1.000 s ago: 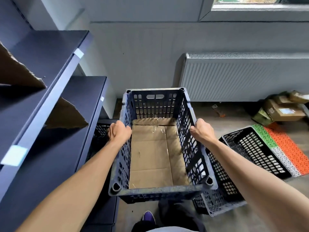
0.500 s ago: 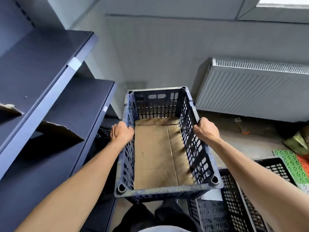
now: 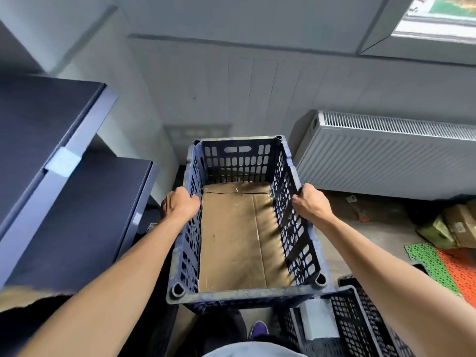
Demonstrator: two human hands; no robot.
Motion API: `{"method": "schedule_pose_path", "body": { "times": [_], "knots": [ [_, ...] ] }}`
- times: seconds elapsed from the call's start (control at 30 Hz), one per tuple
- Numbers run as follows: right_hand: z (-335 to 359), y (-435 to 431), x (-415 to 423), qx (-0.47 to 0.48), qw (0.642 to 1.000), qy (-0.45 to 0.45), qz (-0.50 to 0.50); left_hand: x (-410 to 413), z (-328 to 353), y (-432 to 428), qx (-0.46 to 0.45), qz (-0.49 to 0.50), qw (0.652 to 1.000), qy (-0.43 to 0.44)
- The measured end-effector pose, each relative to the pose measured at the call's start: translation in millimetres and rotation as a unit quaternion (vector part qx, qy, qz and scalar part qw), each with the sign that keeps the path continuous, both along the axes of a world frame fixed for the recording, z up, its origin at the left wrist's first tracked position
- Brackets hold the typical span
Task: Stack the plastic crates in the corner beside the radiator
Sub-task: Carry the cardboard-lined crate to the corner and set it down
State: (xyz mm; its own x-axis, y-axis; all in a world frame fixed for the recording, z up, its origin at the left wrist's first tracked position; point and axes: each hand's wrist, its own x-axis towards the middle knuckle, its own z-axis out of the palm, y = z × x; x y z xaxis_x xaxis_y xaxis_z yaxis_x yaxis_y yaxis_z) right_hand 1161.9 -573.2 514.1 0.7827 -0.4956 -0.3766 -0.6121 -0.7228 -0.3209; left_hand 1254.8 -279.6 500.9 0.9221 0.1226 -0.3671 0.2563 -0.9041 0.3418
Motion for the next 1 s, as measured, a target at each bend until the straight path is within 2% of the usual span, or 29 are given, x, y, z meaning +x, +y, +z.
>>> {"method": "schedule_pose_path", "body": {
  "times": [0.23,0.43,0.87,1.0],
  "knots": [
    [-3.7,-6.6,69.8,0.007,1.0,0.005,-0.015,77.1,-10.3,-7.6,0.009,-0.025,1.0,0.016],
    [-19.1,-24.5,136.7,0.027,0.999,0.011,0.018,124.0,-24.7,-18.7,0.021,0.001,0.999,0.03],
    [-58.1,-76.4,301.2,0.053,0.979,0.055,0.19,159.7,-38.2,-59.9,0.011,0.201,0.977,0.069],
    [-62.1,-73.4,338.1,0.063,0.972,0.065,0.218,163.5,-45.2,-64.3,0.008,0.236,0.968,0.082]
  ]
}}
